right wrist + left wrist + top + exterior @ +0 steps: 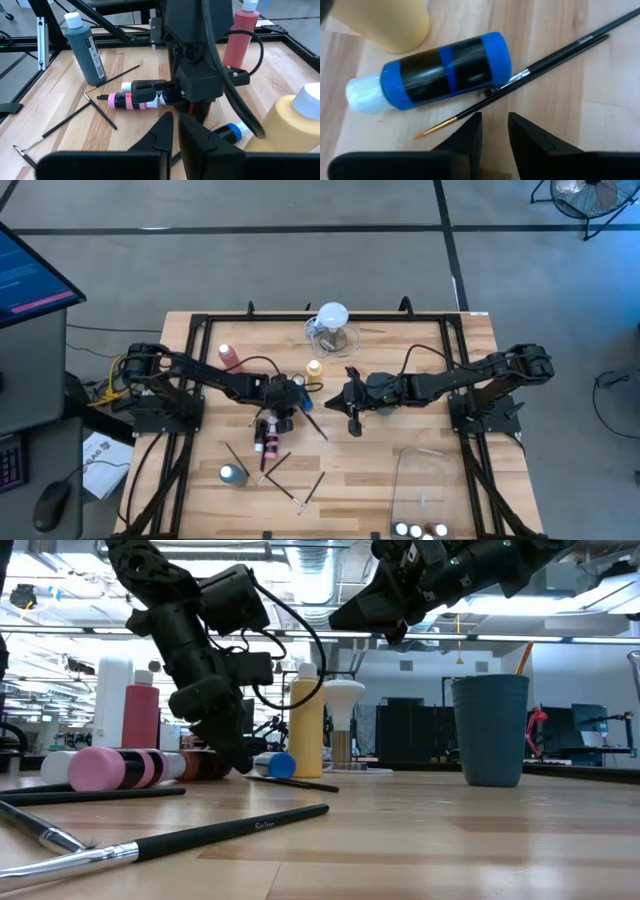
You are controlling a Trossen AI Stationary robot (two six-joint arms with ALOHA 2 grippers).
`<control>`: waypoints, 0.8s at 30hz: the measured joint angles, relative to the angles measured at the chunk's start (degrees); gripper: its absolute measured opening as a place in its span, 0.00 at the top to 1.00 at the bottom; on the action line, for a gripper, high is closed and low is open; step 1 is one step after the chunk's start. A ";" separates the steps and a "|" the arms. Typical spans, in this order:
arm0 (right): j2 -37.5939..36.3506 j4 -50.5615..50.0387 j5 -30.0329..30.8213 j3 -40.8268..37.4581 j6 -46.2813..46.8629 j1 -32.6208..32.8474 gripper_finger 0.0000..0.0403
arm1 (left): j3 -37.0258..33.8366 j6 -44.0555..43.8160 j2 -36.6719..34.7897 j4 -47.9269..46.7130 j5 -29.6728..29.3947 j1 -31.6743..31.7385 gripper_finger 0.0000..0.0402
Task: Pick & Place Paint Supplies
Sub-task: Put the top black gold paintbrush into the blue cup
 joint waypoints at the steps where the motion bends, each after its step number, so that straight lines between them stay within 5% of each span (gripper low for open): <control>1: 0.00 0.00 0.00 0.00 0.00 0.00 0.95 | 0.00 0.49 0.00 0.01 -0.05 0.18 0.80; 18: 0.00 0.00 0.00 0.00 0.02 0.00 0.95 | 0.00 11.50 -0.02 0.61 -1.55 3.21 0.79; 24: 0.00 0.00 0.00 0.00 0.02 0.00 0.94 | 0.00 11.83 -0.02 0.73 2.94 7.06 0.79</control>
